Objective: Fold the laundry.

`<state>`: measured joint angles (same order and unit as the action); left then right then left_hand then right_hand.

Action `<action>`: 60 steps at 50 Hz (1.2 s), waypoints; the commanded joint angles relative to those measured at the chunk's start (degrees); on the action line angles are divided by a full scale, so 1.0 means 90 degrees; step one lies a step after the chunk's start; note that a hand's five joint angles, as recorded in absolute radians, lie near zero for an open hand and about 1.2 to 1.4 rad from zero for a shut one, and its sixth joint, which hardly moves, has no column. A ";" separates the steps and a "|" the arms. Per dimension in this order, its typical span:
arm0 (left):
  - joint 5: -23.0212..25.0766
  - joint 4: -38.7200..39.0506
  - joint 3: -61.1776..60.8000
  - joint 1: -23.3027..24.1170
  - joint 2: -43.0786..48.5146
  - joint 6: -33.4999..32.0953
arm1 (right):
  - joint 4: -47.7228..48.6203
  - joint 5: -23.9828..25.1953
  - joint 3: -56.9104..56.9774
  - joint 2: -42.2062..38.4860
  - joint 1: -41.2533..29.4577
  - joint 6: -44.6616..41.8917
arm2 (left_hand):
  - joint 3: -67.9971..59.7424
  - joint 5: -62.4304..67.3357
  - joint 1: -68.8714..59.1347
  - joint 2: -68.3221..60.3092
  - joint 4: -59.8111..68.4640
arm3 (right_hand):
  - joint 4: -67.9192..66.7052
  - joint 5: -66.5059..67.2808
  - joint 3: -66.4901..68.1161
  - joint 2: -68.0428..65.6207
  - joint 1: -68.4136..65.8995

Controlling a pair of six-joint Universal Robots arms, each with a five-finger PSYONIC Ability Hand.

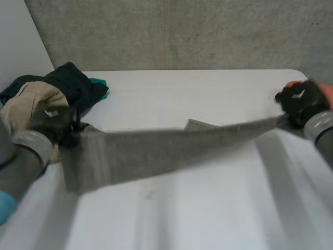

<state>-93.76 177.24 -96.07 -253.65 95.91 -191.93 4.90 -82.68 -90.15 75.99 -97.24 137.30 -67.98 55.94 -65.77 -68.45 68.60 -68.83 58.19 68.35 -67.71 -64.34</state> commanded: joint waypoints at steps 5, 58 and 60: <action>0.0779 -0.2748 0.2040 -0.0371 -0.1975 0.0017 | -0.2955 0.1353 0.2164 0.1449 0.0882 -0.0363 | -0.1336 0.1563 -0.1581 -0.1283 0.1267 | -0.1241 0.1312 0.1294 -0.1366 -0.1740; 0.0652 0.3168 0.2688 -0.0323 0.2341 0.0369 | 0.2318 0.0729 0.3240 -0.2740 -0.0113 0.0643 | -0.1336 0.1563 -0.1581 -0.1283 0.1267 | -0.1241 0.1312 0.1294 -0.1366 -0.1740; 0.0662 0.3226 0.2221 -0.0342 0.2516 0.0155 | 0.1997 0.0885 0.3104 -0.2973 -0.0084 0.0527 | -0.1336 0.1563 -0.1581 -0.1283 0.1267 | -0.1241 0.1312 0.1294 -0.1366 -0.1740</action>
<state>-88.78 205.35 -64.88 -256.64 116.10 -186.99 31.27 -77.47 -60.12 54.32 -98.55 143.80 -68.37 56.76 -65.77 -68.70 68.86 -68.88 58.33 68.44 -67.72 -64.34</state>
